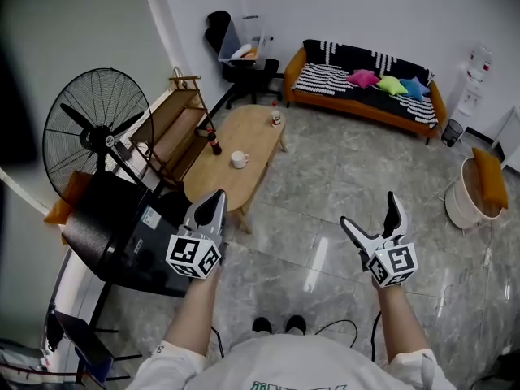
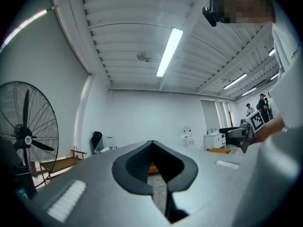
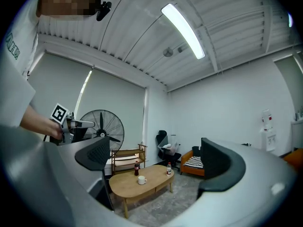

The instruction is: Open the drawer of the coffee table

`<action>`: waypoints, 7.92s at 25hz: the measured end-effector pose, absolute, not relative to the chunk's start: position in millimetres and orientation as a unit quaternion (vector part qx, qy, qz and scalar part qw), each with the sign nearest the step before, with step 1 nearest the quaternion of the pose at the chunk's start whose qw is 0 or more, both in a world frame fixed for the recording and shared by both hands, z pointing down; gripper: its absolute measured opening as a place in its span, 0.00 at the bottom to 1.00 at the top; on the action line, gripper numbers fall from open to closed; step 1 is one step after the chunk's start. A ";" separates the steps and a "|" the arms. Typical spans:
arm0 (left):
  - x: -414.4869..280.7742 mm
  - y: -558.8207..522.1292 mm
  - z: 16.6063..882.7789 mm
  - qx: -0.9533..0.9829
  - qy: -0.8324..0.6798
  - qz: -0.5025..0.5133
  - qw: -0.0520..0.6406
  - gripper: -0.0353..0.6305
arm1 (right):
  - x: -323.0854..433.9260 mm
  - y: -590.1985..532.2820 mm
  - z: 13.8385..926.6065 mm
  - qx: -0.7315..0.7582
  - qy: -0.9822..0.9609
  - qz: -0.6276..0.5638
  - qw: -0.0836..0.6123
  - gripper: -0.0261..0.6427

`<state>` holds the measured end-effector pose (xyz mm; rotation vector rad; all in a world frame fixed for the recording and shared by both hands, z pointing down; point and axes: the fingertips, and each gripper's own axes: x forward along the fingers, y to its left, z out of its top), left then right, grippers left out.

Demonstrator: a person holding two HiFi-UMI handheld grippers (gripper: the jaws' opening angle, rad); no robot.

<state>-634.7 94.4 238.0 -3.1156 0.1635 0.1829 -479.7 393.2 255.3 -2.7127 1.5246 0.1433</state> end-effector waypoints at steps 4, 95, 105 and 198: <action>-626.2 97.6 248.0 -0.997 0.059 0.055 0.004 0.05 | -470.7 391.9 264.7 -0.866 0.498 0.040 0.011 0.92; 16.5 -223.2 313.5 -0.965 0.261 0.015 -0.024 0.05 | 251.0 -42.9 323.3 -0.691 0.718 -0.049 -0.067 0.92; -0.3 -232.7 320.0 -0.917 0.399 0.000 -0.020 0.05 | 280.4 -131.0 358.8 -0.581 0.808 -0.078 -0.065 0.92; 6.1 -258.7 795.5 -0.856 0.514 -0.061 -0.008 0.05 | 157.3 -302.8 1034.6 -0.315 0.817 -0.418 0.241 0.61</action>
